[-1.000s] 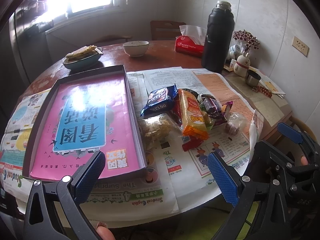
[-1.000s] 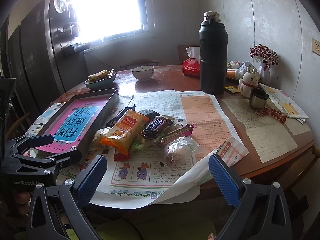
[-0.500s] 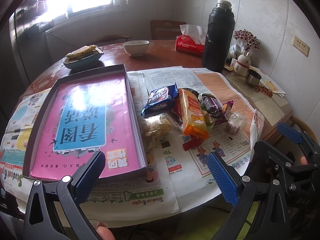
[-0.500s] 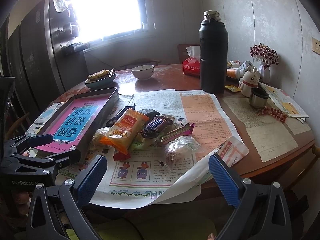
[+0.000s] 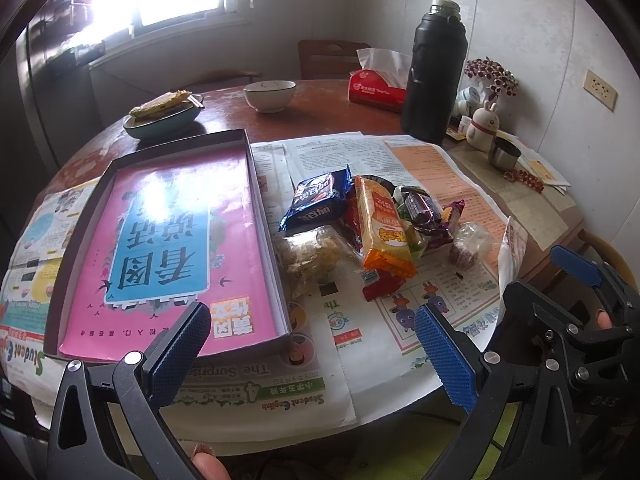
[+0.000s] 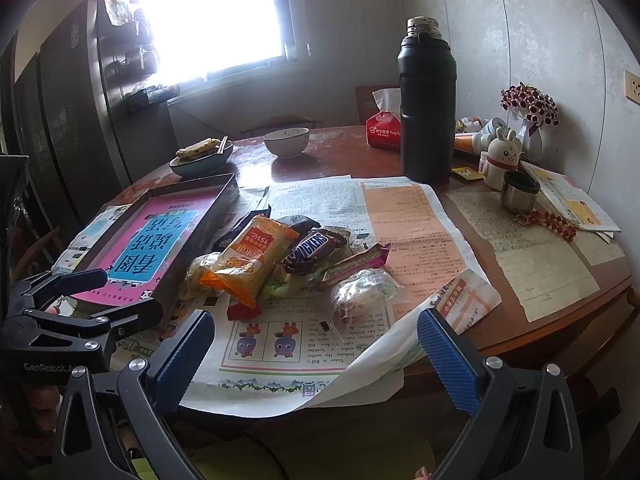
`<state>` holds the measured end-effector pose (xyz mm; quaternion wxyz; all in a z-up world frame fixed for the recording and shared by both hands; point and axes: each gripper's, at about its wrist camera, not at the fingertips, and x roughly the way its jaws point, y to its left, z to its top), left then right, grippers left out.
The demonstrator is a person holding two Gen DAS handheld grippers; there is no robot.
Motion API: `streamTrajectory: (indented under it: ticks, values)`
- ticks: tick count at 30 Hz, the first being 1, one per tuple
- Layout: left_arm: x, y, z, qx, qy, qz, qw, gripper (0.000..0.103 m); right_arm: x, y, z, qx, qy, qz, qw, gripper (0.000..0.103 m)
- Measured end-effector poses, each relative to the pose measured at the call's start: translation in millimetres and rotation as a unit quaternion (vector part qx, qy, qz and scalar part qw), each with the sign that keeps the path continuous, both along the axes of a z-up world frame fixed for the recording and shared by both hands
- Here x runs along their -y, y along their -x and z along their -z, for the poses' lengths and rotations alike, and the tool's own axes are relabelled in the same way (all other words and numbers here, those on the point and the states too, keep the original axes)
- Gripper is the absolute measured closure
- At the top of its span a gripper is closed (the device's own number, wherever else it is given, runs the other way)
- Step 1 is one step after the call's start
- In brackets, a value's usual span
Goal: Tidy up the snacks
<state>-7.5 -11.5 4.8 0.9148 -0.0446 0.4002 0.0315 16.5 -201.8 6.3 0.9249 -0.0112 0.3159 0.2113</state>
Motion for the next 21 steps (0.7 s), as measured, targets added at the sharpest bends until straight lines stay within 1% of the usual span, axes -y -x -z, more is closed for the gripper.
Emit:
streamTrajectory:
  ticks: [12, 17, 21]
  values:
    - [-0.3, -7.0, -1.8, -0.004, 0.005, 0.005, 1.0, 0.001, 1.9, -3.6, 3.4, -0.008, -0.005, -0.001, 1.0, 0.001]
    - [6.2, -18.2, -3.2, -0.01, 0.002, 0.019, 0.9998, 0.001, 4.6, -9.2, 6.1, -0.013, -0.007, 0.0, 1.0, 0.001]
    - [18.5, -33.3, -5.0, -0.016, -0.007, 0.04, 0.999, 0.001, 9.0, -17.4, 9.1, -0.017, -0.004, 0.004, 1.0, 0.001]
